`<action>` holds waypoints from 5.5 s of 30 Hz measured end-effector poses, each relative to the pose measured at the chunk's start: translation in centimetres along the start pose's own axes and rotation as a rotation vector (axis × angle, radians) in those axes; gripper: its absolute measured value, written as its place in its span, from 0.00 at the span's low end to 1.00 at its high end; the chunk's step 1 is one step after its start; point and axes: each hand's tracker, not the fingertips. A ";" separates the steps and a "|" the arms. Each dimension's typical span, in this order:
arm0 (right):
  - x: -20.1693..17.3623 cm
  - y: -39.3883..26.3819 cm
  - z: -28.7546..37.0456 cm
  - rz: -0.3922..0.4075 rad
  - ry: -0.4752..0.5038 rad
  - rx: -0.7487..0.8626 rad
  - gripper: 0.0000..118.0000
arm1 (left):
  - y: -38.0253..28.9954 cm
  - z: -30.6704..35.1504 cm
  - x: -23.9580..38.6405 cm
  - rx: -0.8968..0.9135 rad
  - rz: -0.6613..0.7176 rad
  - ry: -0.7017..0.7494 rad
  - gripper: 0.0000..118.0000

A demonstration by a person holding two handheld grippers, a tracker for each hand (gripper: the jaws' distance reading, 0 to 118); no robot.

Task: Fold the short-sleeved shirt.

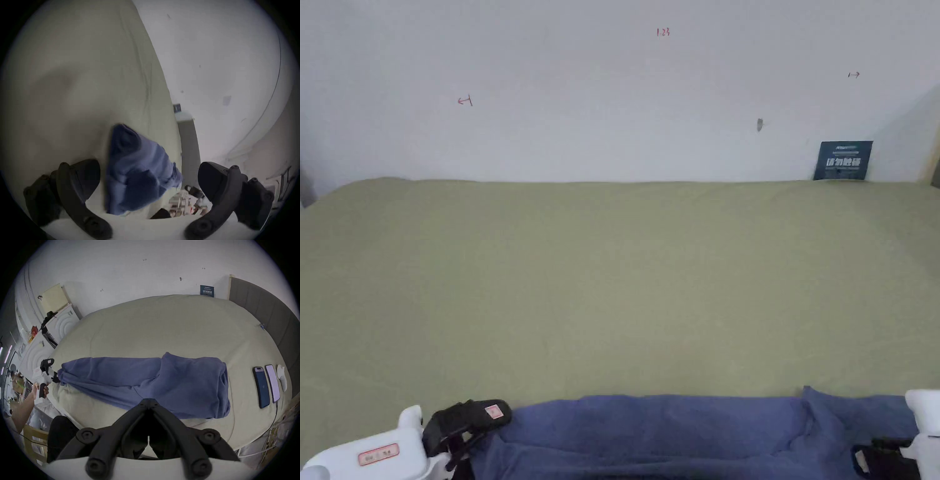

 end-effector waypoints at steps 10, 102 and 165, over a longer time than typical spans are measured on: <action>0.2 -0.4 -0.3 -0.022 0.024 0.018 0.00 | -2.1 -3.2 10.4 0.018 -0.368 0.315 0.09; 3.0 -2.4 -2.1 -0.091 -0.156 0.052 0.00 | -0.3 -2.4 14.6 0.046 -0.340 0.474 0.07; -6.7 5.7 -6.7 -0.060 0.284 -0.002 0.00 | -5.4 -8.2 16.5 -0.061 -0.625 0.409 0.02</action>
